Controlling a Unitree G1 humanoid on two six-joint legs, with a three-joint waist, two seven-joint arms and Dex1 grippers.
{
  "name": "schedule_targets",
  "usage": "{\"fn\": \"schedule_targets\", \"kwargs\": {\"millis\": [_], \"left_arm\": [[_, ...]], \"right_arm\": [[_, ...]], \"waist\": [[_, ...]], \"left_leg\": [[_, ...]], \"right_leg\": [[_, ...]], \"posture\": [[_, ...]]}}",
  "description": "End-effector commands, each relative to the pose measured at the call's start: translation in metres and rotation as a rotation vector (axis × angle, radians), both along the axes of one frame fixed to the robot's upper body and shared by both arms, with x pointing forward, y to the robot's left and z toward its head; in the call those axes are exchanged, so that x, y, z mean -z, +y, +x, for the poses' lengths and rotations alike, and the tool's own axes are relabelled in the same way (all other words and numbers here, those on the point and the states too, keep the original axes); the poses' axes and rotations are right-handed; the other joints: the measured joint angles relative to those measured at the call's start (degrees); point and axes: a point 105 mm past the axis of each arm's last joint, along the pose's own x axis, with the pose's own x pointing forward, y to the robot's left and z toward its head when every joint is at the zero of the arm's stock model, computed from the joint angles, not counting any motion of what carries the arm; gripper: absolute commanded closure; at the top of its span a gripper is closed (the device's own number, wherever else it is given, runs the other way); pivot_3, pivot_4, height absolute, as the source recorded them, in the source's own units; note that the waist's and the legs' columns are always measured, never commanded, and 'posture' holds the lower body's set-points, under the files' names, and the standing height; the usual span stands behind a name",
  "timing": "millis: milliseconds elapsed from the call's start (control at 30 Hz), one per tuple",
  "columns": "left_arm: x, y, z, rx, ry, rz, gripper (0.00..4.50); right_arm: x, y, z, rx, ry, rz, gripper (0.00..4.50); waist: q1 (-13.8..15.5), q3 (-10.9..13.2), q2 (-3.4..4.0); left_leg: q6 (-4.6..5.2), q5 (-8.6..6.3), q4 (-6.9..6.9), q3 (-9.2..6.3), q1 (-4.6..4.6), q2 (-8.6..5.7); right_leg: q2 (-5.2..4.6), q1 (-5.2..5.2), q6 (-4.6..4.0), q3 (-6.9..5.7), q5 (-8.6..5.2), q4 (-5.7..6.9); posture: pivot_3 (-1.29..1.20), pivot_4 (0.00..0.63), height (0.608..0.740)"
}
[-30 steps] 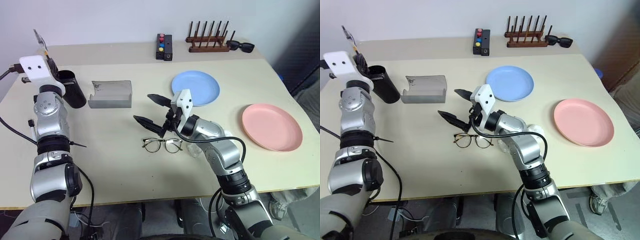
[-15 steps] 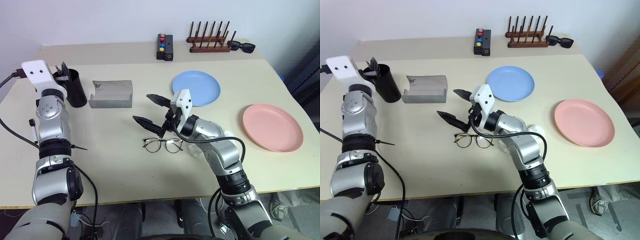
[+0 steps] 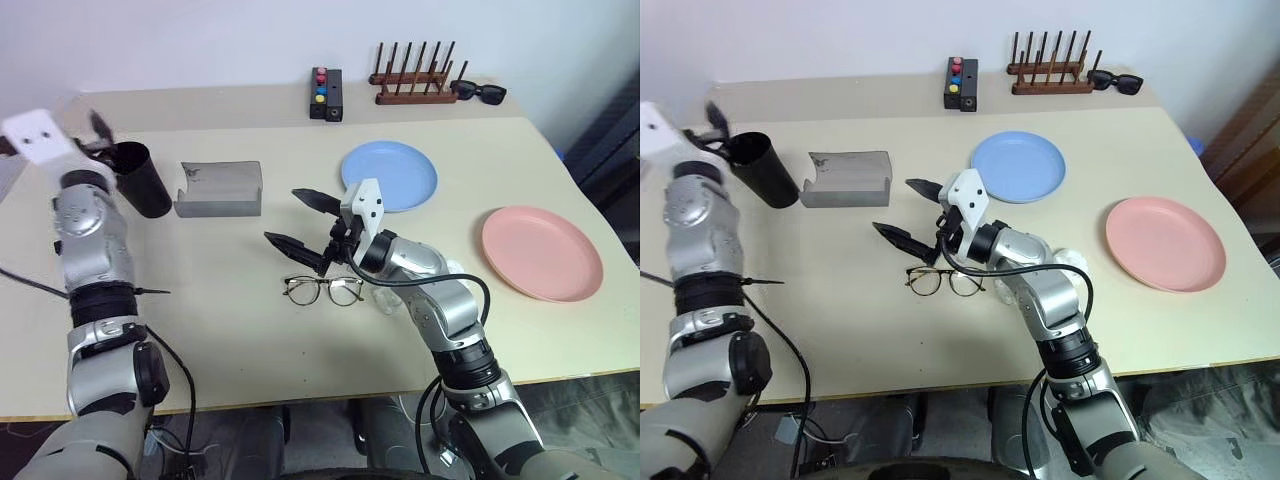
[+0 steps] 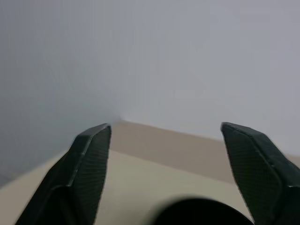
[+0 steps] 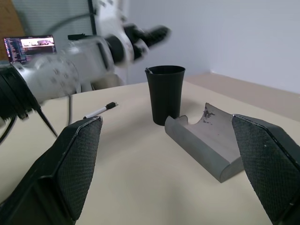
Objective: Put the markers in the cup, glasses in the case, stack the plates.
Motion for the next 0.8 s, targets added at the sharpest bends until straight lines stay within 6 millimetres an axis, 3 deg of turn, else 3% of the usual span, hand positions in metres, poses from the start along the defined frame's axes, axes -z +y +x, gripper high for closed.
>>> {"fn": "schedule_targets", "kwargs": {"millis": [33,167,467,600,800], "left_arm": [[-0.004,0.042,-0.038,-0.217,0.07,-0.046,0.05],[0.037,0.062,-0.054,-0.243,0.308,-0.211,0.05],[0.108,0.051,-0.062,-0.13,0.708,-0.471,0.05],[0.124,0.04,-0.058,-0.088,0.809,-0.502,0.05],[0.133,0.038,-0.055,-0.072,0.796,-0.585,0.05]], "right_arm": [[-0.013,0.003,-0.006,-0.027,-0.044,0.039,0.0],[-0.012,0.006,-0.007,-0.044,-0.04,0.04,0.0],[-0.012,0.011,-0.007,-0.071,-0.037,0.042,0.0],[-0.011,0.011,-0.006,-0.067,-0.038,0.043,0.0],[-0.011,0.009,-0.006,-0.053,-0.041,0.041,0.0]], "waist": [[0.0,0.0,0.0],[0.6,0.0,-0.05],[0.5,-0.1,-0.32],[0.5,-0.1,-0.32],[0.5,-0.1,-0.32]], "left_leg": [[0.0,0.0,0.0,-0.01,0.01,0.0],[-0.05,0.03,0.04,-0.04,0.02,-0.01],[-0.13,0.07,0.04,-0.12,0.02,-0.01],[-0.14,0.08,0.01,-0.12,0.03,0.0],[-0.19,0.1,0.01,-0.11,0.03,-0.01]], "right_leg": [[0.01,-0.04,0.0,0.0,0.0,0.07],[0.02,-0.01,-0.01,-0.01,-0.01,0.16],[0.04,0.02,-0.01,-0.06,-0.02,0.15],[0.06,-0.01,-0.02,-0.06,-0.02,0.16],[0.03,-0.01,-0.02,-0.05,-0.02,0.14]], "posture": [[0.0,0.15,0.74],[0.0,0.15,0.74],[0.0,0.15,0.74],[0.0,0.15,0.74],[0.0,0.15,0.74]]}}
